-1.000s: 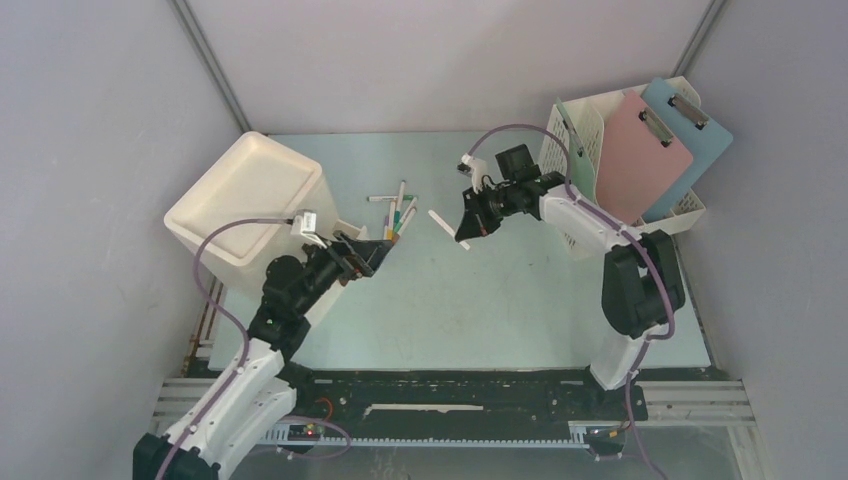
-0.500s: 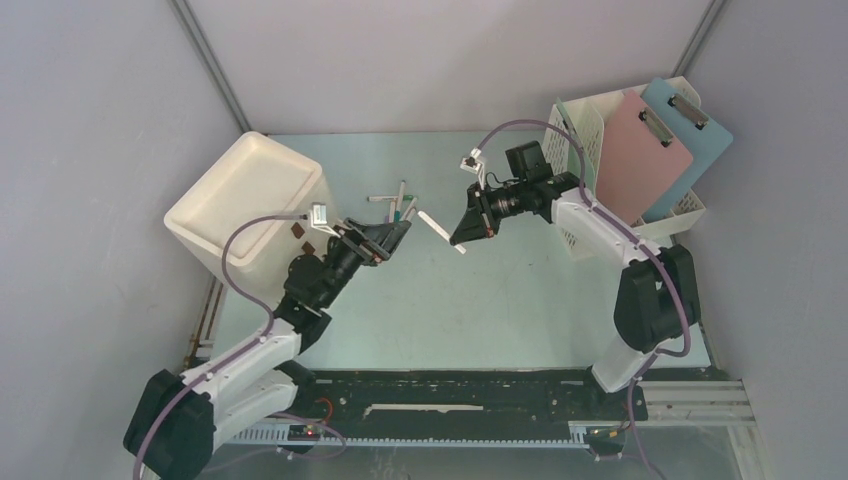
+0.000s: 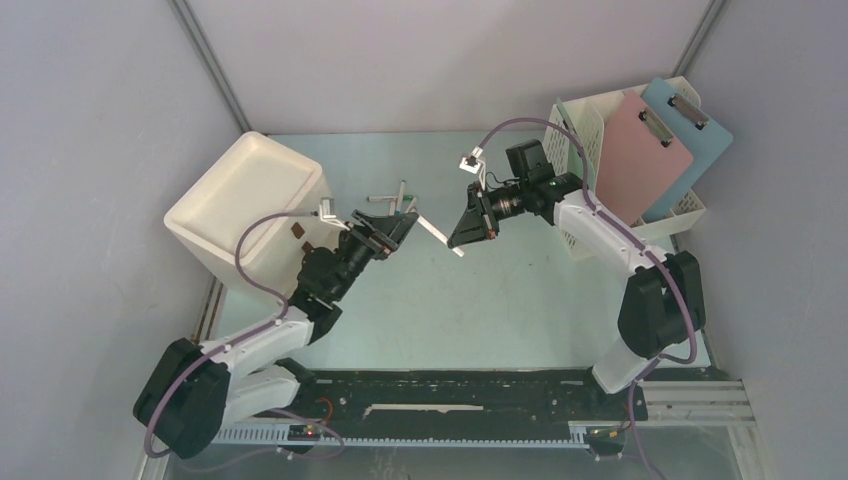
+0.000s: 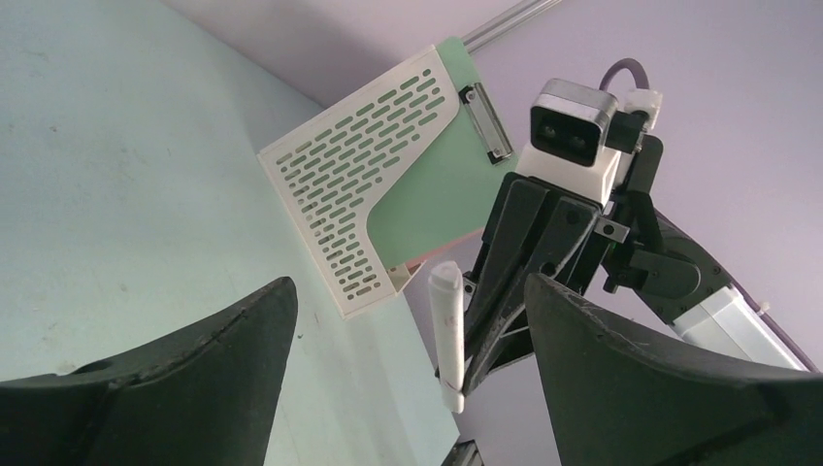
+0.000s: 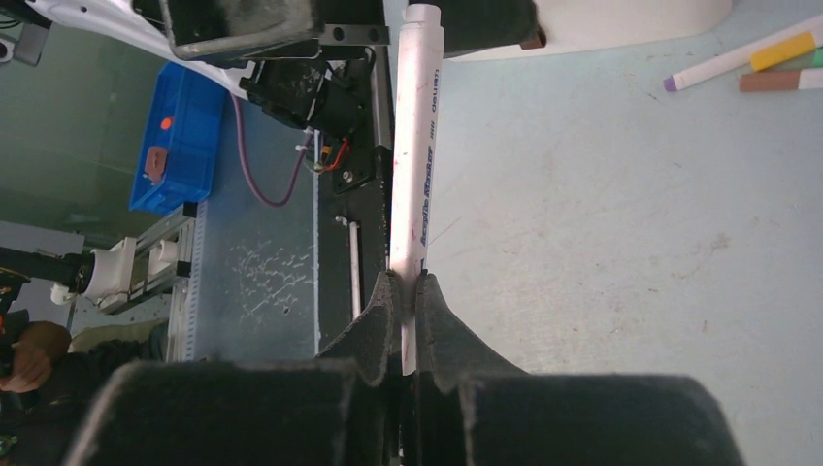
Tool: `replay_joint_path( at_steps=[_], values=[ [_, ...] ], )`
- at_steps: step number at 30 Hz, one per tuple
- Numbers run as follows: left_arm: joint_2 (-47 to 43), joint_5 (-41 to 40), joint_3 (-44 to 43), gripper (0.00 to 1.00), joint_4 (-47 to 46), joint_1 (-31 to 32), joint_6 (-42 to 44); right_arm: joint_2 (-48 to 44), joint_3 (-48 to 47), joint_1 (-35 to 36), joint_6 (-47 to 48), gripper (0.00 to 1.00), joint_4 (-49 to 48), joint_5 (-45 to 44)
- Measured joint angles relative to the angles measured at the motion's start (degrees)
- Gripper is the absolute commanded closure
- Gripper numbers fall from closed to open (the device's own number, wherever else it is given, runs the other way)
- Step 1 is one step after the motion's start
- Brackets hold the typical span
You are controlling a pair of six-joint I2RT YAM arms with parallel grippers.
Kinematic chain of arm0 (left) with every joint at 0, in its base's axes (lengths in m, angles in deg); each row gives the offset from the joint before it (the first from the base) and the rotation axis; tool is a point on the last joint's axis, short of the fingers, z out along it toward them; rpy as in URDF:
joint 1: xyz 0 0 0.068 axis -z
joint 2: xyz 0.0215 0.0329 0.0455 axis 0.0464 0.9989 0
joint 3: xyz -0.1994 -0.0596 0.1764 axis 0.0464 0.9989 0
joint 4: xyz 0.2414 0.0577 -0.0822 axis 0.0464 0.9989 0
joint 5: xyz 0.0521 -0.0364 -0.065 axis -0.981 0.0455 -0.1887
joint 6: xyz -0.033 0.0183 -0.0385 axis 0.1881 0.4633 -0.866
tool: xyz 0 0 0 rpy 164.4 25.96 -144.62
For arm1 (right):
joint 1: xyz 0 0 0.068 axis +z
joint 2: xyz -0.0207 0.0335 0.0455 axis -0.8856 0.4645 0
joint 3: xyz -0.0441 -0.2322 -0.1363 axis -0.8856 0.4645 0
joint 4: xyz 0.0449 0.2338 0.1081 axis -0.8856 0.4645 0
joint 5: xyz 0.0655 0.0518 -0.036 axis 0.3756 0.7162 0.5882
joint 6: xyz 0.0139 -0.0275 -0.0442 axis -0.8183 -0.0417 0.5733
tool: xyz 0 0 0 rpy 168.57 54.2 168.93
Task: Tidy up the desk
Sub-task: Place the stationery in the drawer.
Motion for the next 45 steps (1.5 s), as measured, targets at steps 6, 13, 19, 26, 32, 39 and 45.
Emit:
replay_joint_path(
  at_steps=[6, 13, 19, 26, 32, 39, 45],
  values=[
    [3.8, -0.07, -2.16, 0.14, -2.27, 0.42, -1.31, -0.55, 0.02, 0.66, 0.04, 1.0, 0.02, 1.16],
    [7.8, 0.63, -4.17, 0.24, -3.69, 0.68, -2.62, -0.68, 0.02, 1.29, 0.13, 1.0, 0.02, 2.23],
    [10.8, 2.05, -5.38, 0.45, -5.03, 0.83, -4.22, -0.96, 0.04, 1.38, 0.2, 1.0, 0.22, 2.34],
    [12.48, 3.87, -7.02, 0.8, -7.28, 1.79, -5.68, -0.96, 0.15, 1.38, 0.28, 1.0, 0.9, 1.55],
    [12.79, 4.9, -7.39, 1.0, -8.09, 2.12, -6.21, -0.96, 0.2, 1.4, 0.66, 0.92, 1.27, 0.46],
    [12.79, 4.92, -7.39, 1.0, -7.39, 2.16, -5.57, -0.98, 0.2, 1.57, 2.08, 0.57, 1.57, 0.46],
    [9.4, 4.35, -7.39, 1.0, -0.63, 2.27, -1.33, -1.6, 0.2, 1.7, 3.41, 0.49, 2.29, 0.39]
  ],
)
